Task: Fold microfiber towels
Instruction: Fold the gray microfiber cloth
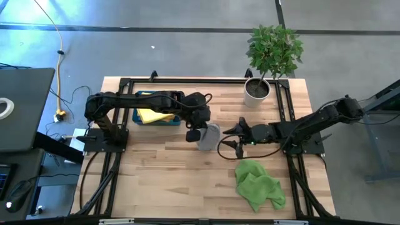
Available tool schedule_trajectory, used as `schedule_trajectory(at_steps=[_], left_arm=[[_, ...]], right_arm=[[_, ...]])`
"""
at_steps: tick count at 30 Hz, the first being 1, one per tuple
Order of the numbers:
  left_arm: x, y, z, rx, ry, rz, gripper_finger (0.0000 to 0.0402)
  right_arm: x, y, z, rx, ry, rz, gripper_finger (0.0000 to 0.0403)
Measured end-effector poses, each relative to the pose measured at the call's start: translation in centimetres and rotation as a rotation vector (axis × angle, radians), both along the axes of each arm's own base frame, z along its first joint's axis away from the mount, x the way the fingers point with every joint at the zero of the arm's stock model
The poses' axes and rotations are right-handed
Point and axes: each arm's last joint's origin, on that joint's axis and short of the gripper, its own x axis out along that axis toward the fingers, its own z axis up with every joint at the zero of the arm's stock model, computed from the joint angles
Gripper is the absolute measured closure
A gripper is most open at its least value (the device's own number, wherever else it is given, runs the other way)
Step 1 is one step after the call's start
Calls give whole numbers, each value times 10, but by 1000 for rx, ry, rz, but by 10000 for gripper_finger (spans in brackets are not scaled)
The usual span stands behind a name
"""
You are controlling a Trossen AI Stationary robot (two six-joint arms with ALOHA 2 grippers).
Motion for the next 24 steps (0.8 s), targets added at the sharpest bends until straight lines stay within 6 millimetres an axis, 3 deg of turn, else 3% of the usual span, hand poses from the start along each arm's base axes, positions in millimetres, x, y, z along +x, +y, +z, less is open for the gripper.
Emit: schedule_trajectory(at_steps=[20, 24], left_arm=[[16, 4, 17, 112, -232, 13, 400], [17, 4, 18, 115, -244, 14, 400]], right_arm=[[2, -2, -3, -5, 4, -44, 192], [2, -2, -5, 6, 17, -51, 211]])
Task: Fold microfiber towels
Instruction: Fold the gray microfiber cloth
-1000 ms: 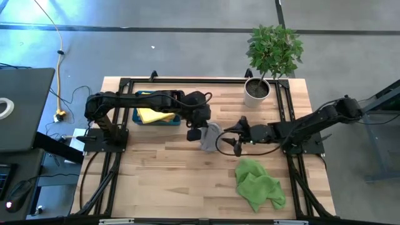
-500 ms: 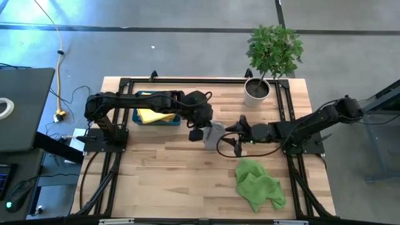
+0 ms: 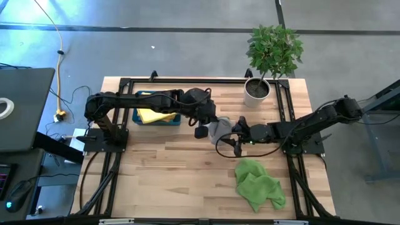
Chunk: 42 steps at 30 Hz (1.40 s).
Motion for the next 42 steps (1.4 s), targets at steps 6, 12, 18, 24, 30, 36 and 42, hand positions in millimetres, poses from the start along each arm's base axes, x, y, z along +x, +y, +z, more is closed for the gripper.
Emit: schedule_trajectory(at_steps=[6, 12, 18, 24, 30, 36, 42], left_arm=[[-4, -1, -5, -16, 68, 10, 400], [-11, -6, -13, -71, 179, 31, 400], [-21, -12, -22, -77, 319, -7, 399], [-21, -16, -22, 159, 367, -78, 377], [-23, -7, -20, 536, 478, 30, 372], [-24, -5, -15, 770, 557, 172, 393], [-23, -16, -19, 551, 478, 119, 393]], right_arm=[[-1, 0, -2, 19, 17, -7, 296], [-2, 0, -5, 58, 48, -28, 394], [-1, -1, 6, 44, 109, -52, 399], [3, -5, 47, -186, 306, -154, 401], [-2, -14, 79, -442, 479, -274, 402], [3, -20, 98, -640, 523, -244, 402], [3, -13, 99, -653, 547, -28, 402]])
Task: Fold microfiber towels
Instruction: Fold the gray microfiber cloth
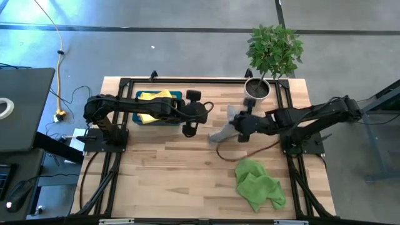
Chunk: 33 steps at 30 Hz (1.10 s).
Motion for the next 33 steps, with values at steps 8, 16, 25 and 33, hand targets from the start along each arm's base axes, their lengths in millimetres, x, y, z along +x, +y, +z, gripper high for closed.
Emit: schedule_trajectory(at_steps=[8, 16, 25, 33], left_arm=[[10, -20, -15, -444, -136, -241, 297], [30, -36, -28, -457, -305, -407, 222], [52, -36, -33, -400, -451, -468, 228], [53, -34, -32, -365, -472, -473, 227]], right_arm=[[-4, 29, -5, 172, 105, 339, 403], [-14, 61, -5, -16, 161, 566, 403], [-16, 70, -2, -154, 143, 575, 403], [-20, 79, -2, -171, 156, 668, 403]])
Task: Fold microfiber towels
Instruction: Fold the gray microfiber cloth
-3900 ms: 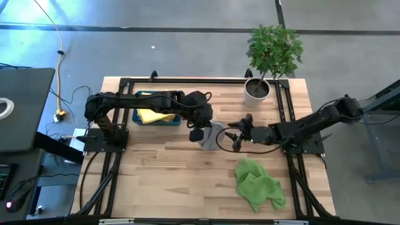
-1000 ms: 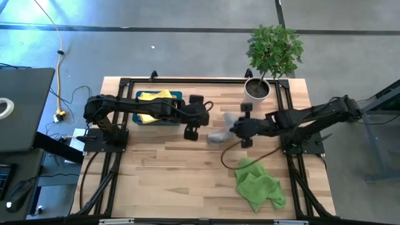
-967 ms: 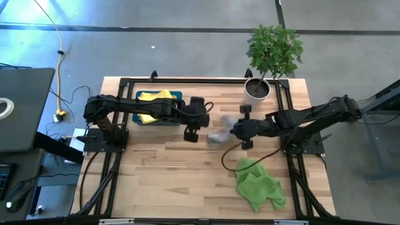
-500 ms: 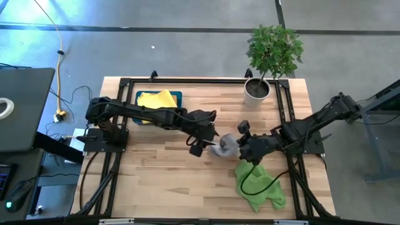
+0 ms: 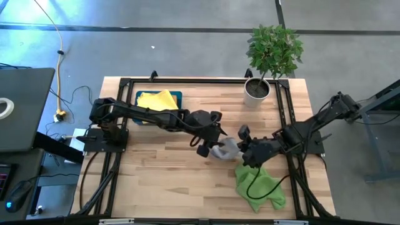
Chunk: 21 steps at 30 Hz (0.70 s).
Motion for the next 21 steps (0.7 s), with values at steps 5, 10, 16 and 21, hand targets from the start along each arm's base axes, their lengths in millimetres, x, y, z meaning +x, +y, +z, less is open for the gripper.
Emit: schedule_trajectory(at_steps=[5, 10, 16, 21], left_arm=[[0, 1, 0, -13, -3, -18, 227], [-1, -6, -1, -115, 11, -165, 229], [-1, -6, -1, -120, 11, -172, 230], [-3, 8, 0, 1, 21, 23, 230]], right_arm=[[-1, 1, 0, -58, -4, 26, 403], [1, -4, 1, -105, -16, -10, 403], [2, -3, 1, -96, -19, -3, 403], [1, 7, 4, -21, -52, 65, 403]])
